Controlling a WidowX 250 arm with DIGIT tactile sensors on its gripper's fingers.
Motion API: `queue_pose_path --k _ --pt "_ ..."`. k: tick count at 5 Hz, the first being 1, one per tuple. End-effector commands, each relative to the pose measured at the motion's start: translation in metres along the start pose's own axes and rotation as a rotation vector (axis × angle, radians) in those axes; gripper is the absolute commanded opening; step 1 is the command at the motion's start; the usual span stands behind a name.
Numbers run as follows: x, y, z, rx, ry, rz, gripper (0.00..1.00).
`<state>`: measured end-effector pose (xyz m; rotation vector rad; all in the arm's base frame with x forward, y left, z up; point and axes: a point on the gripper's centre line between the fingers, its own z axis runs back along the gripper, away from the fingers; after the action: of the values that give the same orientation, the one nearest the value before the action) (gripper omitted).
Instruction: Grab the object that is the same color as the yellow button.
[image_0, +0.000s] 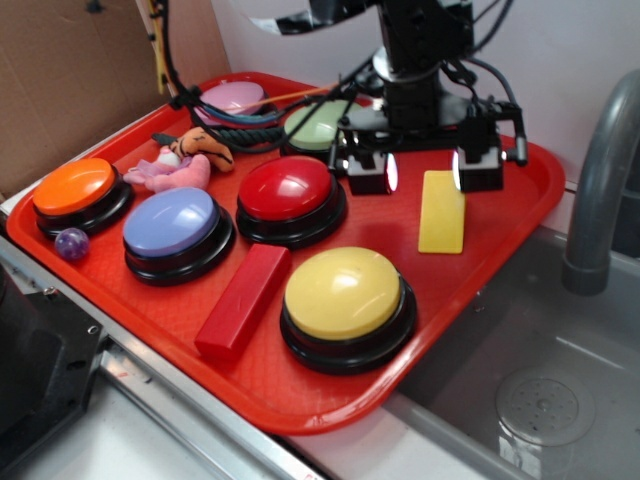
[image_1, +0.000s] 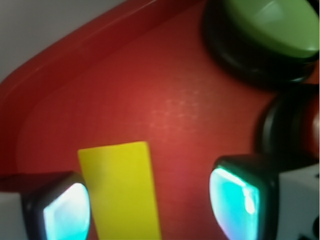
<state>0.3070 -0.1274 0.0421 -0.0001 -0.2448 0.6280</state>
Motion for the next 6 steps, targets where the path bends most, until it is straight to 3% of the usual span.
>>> queue_pose_path --k 1,2,3,4,5,6 --pt "0.020 -0.017 0.000 -0.067 -0.036 -0.015 1.00" --pt "0.019 -0.017 -0.004 -0.052 -0.042 -0.034 0.44" --pt "0.020 -0.016 -0.004 -0.039 -0.047 -0.054 0.00" --pt "0.021 -0.016 -0.004 -0.047 -0.035 -0.083 0.00" --pt "0.026 -0.010 0.009 -0.115 -0.033 -0.216 0.00" --pt "0.044 0.009 0.049 -0.143 0.094 -0.422 0.00"
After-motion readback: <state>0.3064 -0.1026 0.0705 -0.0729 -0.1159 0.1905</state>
